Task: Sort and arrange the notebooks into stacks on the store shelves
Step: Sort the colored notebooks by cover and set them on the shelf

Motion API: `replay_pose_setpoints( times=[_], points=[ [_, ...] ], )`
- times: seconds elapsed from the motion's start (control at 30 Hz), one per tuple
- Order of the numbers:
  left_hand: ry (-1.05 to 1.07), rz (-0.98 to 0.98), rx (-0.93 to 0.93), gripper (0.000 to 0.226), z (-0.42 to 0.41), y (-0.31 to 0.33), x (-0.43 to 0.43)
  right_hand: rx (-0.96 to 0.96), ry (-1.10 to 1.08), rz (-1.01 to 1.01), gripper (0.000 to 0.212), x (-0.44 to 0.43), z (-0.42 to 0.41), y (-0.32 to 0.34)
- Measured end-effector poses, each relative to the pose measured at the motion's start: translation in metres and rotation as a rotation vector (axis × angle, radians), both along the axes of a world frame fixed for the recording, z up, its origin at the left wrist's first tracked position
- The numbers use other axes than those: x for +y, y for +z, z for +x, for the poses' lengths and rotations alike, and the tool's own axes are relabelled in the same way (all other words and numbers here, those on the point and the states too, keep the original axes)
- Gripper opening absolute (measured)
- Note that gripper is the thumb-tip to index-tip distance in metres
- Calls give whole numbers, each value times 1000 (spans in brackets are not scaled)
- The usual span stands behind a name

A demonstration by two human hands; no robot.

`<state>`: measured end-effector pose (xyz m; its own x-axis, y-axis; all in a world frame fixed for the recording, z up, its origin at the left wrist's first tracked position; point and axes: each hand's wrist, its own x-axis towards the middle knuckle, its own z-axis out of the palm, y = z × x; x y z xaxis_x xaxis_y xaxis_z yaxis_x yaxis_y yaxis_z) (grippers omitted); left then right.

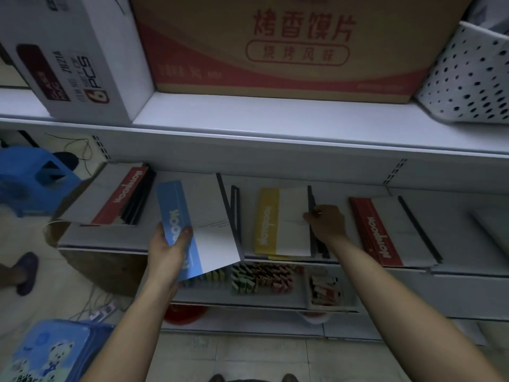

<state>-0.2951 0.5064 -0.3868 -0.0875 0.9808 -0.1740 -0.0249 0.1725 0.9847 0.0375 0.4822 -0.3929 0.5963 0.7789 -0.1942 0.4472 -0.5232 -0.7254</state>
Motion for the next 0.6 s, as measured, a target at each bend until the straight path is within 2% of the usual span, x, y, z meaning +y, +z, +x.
replay_pose_setpoints(
  times=[0.13, 0.23, 0.33, 0.43, 0.53, 0.6],
  points=[
    [-46, -10, -11, 34, -8, -2, 8, -193, -54, -18, 28, -5, -10, -5],
    [-84, -19, -6, 38, -14, -2, 13, -195, -130, 19, 42, -8, -13, -5],
    [-140, -7, 8, 39, -18, -2, 16, -199, -70, 129, 28, -7, -35, 1],
    [-183, -34, -15, 41, -23, -4, 18, -27, 56, 219, 13, -9, -80, 11],
    [-213, -100, -113, 38, -30, -7, 19, 198, 241, 226, 23, -8, -129, 13],
    [-235, -125, -183, 28, -35, -7, 18, 264, 306, 232, 30, -5, -154, 9]
  ],
)
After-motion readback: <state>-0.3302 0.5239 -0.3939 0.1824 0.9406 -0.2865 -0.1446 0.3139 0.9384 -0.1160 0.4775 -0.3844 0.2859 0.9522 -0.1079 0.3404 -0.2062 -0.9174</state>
